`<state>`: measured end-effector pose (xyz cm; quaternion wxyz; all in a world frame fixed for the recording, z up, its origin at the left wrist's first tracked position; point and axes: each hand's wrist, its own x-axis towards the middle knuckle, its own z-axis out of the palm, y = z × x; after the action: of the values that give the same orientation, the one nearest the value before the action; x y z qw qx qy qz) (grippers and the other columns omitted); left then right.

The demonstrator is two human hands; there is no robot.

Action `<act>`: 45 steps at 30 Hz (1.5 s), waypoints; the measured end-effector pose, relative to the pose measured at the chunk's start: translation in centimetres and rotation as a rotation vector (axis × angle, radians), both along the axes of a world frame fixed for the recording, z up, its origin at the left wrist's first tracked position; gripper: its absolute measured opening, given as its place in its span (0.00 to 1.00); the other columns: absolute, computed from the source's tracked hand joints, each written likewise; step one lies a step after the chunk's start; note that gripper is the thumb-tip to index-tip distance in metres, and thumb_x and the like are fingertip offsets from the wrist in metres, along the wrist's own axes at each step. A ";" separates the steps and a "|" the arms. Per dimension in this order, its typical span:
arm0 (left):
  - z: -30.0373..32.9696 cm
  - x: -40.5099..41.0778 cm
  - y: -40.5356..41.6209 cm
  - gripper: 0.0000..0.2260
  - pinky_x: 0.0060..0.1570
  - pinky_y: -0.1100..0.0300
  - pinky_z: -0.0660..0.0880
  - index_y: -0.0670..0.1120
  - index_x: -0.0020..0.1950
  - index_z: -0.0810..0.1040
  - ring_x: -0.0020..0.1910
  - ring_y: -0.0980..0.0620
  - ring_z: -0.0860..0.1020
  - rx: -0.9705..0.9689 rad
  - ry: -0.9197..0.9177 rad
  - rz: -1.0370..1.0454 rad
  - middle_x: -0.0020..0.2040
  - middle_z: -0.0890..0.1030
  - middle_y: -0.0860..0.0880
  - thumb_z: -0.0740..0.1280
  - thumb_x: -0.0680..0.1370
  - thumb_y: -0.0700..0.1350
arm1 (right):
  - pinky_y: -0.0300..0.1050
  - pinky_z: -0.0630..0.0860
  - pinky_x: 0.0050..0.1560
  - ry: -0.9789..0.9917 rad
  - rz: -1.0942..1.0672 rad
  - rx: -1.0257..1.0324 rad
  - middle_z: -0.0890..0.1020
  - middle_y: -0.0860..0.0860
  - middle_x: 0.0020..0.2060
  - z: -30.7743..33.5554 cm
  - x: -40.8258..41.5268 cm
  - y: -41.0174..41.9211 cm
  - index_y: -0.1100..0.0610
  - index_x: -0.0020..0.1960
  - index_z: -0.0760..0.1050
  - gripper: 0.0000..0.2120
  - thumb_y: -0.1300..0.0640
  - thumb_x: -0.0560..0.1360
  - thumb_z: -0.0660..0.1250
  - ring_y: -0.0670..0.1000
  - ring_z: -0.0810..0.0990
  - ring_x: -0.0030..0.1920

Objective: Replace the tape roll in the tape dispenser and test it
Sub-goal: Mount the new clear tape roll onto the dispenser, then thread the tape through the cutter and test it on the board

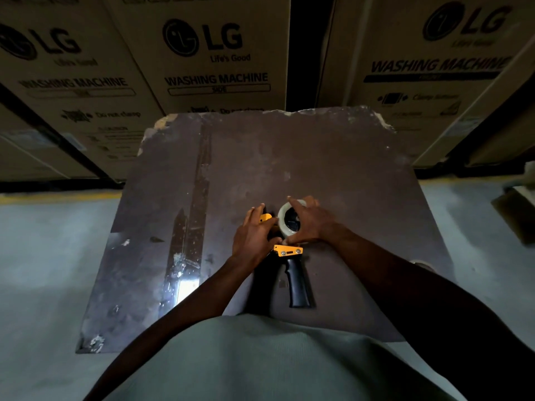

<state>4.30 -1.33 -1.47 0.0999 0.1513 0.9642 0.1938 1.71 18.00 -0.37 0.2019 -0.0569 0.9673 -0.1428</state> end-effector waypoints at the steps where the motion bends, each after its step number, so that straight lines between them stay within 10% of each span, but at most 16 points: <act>1: 0.1 -0.1 0.2 0.24 0.66 0.43 0.70 0.54 0.68 0.74 0.76 0.41 0.57 -0.020 0.004 0.006 0.78 0.60 0.45 0.70 0.73 0.57 | 0.53 0.71 0.65 -0.007 0.004 0.001 0.63 0.59 0.71 0.0 -0.1 0.0 0.48 0.81 0.50 0.61 0.32 0.58 0.77 0.61 0.65 0.71; 13: -0.2 -0.3 1.4 0.25 0.64 0.43 0.71 0.52 0.68 0.74 0.78 0.43 0.53 -0.170 0.066 -0.052 0.79 0.57 0.45 0.63 0.76 0.63 | 0.54 0.72 0.65 -0.026 0.038 -0.030 0.60 0.59 0.74 0.2 -0.1 0.7 0.47 0.81 0.49 0.60 0.38 0.60 0.80 0.62 0.64 0.73; 20: -1.3 -0.4 1.0 0.09 0.59 0.46 0.75 0.56 0.50 0.85 0.73 0.49 0.60 0.082 -0.003 0.020 0.75 0.66 0.52 0.69 0.74 0.56 | 0.52 0.71 0.68 0.009 0.054 -0.074 0.57 0.58 0.76 -0.4 0.5 1.3 0.48 0.81 0.49 0.57 0.40 0.63 0.79 0.62 0.64 0.74; 30: -1.9 -0.2 1.0 0.10 0.58 0.48 0.75 0.51 0.51 0.85 0.71 0.50 0.63 0.139 0.034 0.065 0.72 0.69 0.54 0.66 0.77 0.51 | 0.53 0.63 0.75 0.146 -0.179 -0.303 0.57 0.53 0.80 -0.8 6.6 3.9 0.48 0.80 0.55 0.45 0.37 0.68 0.69 0.57 0.59 0.78; 38: -1.6 0.0 1.3 0.12 0.60 0.48 0.74 0.52 0.54 0.83 0.69 0.45 0.66 0.087 0.019 0.073 0.71 0.70 0.50 0.67 0.76 0.56 | 0.54 0.80 0.51 0.314 -0.567 -0.392 0.80 0.50 0.52 -2.7 13.8 2.1 0.49 0.60 0.75 0.21 0.39 0.71 0.64 0.54 0.82 0.50; 45: -0.9 -0.1 1.6 0.11 0.57 0.48 0.75 0.53 0.52 0.84 0.67 0.46 0.67 0.120 -0.010 0.095 0.69 0.72 0.52 0.70 0.74 0.56 | 0.53 0.76 0.40 -0.322 -0.628 -0.629 0.79 0.48 0.28 -3.7 13.2 0.0 0.55 0.33 0.74 0.21 0.40 0.73 0.72 0.51 0.78 0.32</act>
<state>4.21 0.22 -2.33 0.0861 0.1103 0.9563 0.2566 14.90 17.98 -4.05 0.2694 0.2028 0.8038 -0.4900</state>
